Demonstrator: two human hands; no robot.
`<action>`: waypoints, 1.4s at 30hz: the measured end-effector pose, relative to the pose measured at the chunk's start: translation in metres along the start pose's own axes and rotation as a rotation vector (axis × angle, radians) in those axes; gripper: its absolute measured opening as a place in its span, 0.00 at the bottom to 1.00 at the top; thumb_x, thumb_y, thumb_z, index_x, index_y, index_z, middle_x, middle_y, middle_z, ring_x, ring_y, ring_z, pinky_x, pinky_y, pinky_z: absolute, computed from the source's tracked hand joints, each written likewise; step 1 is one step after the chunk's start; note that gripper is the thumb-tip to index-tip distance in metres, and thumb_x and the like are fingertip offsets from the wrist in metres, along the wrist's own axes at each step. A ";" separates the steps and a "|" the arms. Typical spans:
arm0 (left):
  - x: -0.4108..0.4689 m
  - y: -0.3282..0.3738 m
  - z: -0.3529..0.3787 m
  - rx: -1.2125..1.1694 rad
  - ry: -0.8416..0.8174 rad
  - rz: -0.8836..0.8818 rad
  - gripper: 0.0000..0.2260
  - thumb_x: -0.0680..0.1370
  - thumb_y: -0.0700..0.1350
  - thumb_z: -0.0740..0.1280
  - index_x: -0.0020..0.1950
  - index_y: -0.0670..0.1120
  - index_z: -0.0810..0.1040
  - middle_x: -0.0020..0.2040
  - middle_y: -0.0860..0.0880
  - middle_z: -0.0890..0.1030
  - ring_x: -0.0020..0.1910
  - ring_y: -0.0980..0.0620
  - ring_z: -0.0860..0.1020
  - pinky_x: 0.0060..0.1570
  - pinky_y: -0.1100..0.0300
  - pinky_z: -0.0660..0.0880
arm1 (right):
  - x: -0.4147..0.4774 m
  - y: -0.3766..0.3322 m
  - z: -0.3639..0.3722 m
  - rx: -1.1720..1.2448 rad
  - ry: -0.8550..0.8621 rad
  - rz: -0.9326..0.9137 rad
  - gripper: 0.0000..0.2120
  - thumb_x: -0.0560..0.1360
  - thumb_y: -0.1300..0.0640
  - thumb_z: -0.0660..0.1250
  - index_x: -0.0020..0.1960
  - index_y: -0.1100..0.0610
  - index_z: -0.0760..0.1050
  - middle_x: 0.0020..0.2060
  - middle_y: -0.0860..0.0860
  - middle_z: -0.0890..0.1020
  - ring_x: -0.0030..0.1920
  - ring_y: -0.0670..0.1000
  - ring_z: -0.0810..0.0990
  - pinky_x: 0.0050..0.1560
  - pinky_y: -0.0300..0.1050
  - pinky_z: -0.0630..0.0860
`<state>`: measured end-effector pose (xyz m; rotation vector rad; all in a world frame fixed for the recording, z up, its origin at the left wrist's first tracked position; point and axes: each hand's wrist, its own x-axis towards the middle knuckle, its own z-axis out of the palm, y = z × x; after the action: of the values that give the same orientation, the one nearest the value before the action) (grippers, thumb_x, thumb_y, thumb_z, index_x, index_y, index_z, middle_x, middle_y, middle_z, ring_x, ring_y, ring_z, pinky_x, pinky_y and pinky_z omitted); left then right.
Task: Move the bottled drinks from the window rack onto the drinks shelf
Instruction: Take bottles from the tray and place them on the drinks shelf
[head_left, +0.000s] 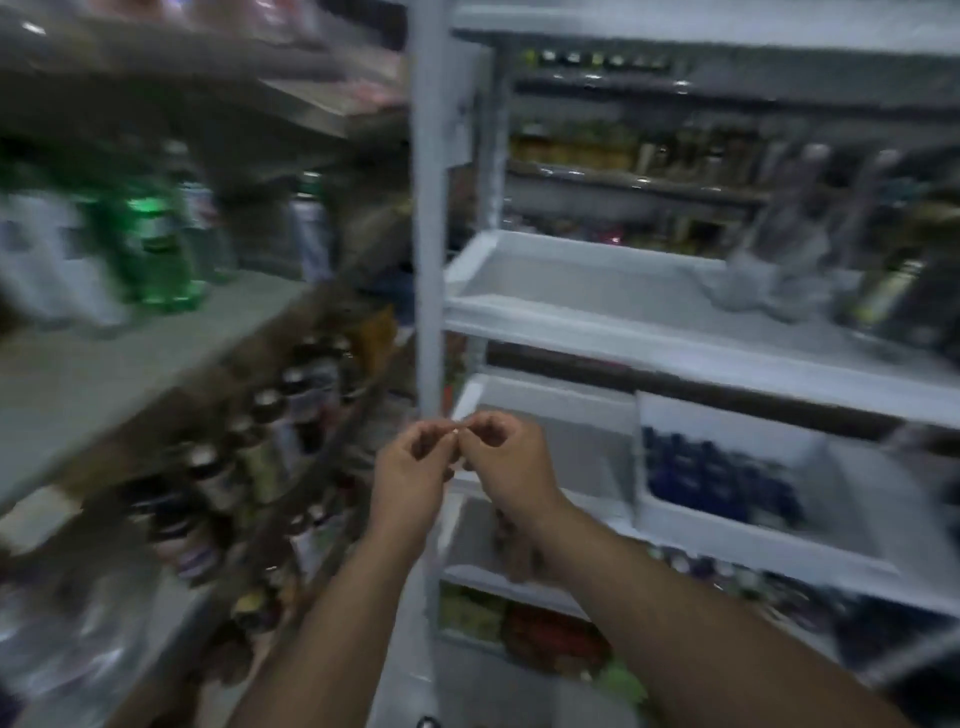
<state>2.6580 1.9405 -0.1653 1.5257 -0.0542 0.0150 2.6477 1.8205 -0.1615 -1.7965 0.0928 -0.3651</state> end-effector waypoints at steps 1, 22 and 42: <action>0.000 -0.006 0.032 -0.002 -0.052 -0.004 0.12 0.77 0.37 0.68 0.41 0.54 0.83 0.36 0.53 0.85 0.34 0.59 0.82 0.32 0.67 0.76 | 0.001 0.012 -0.030 -0.002 0.056 0.040 0.09 0.74 0.64 0.71 0.40 0.51 0.82 0.34 0.47 0.85 0.37 0.46 0.83 0.43 0.48 0.83; 0.007 -0.124 0.325 0.049 -0.341 -0.330 0.11 0.79 0.38 0.65 0.44 0.54 0.80 0.37 0.54 0.84 0.33 0.60 0.81 0.30 0.66 0.74 | 0.130 0.249 -0.322 -0.883 0.024 0.486 0.09 0.80 0.53 0.55 0.52 0.55 0.72 0.53 0.55 0.82 0.54 0.56 0.79 0.49 0.41 0.66; 0.035 -0.110 0.295 0.017 -0.297 -0.359 0.12 0.77 0.35 0.64 0.42 0.51 0.80 0.33 0.56 0.82 0.33 0.59 0.78 0.30 0.67 0.74 | 0.186 0.272 -0.352 -0.458 -0.066 0.749 0.20 0.70 0.53 0.77 0.54 0.65 0.78 0.49 0.62 0.83 0.42 0.57 0.82 0.39 0.42 0.77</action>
<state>2.6898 1.6401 -0.2606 1.5258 -0.0162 -0.4979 2.7554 1.3746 -0.3110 -2.0616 0.8305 0.2763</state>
